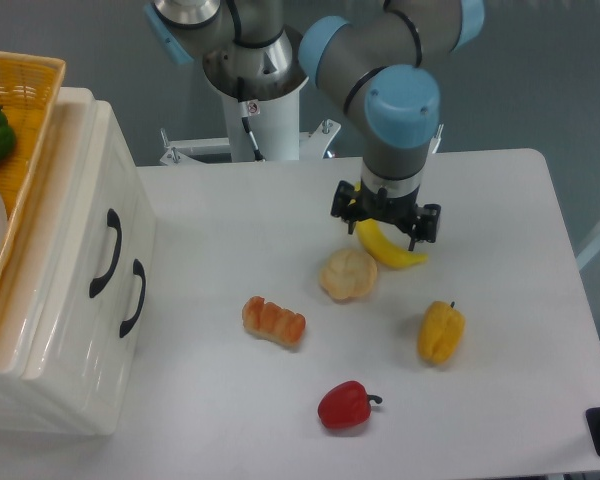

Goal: Slide the top white drawer open
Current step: 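Move the gripper from above the banana toward the upper drawer handle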

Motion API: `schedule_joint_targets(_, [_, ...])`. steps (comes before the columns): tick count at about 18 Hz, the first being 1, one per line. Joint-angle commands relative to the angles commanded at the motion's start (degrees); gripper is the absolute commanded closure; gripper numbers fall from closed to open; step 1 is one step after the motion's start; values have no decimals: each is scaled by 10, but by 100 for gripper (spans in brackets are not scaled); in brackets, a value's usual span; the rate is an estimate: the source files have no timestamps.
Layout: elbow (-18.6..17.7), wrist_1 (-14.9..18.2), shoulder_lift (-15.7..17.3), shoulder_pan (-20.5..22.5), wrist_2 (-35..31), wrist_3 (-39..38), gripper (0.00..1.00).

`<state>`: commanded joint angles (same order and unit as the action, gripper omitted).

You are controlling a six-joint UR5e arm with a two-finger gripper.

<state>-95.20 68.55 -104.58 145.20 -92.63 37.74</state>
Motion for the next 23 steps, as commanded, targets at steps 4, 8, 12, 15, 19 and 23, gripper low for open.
schedule_joint_targets(4, [2, 1, 1, -18, 5, -35, 0])
schedule_joint_targets(8, [3, 1, 2, -56, 11, -129, 0])
schedule_joint_targets(12, [12, 2, -1, -78, 35, -169, 0])
schedule_joint_targets(15, [19, 2, 0, -91, 67, -199, 0])
schedule_joint_targets(19, [22, 2, 0, -108, 119, -216, 0])
schedule_joint_targets(23, [22, 4, 0, -128, 127, -221, 0])
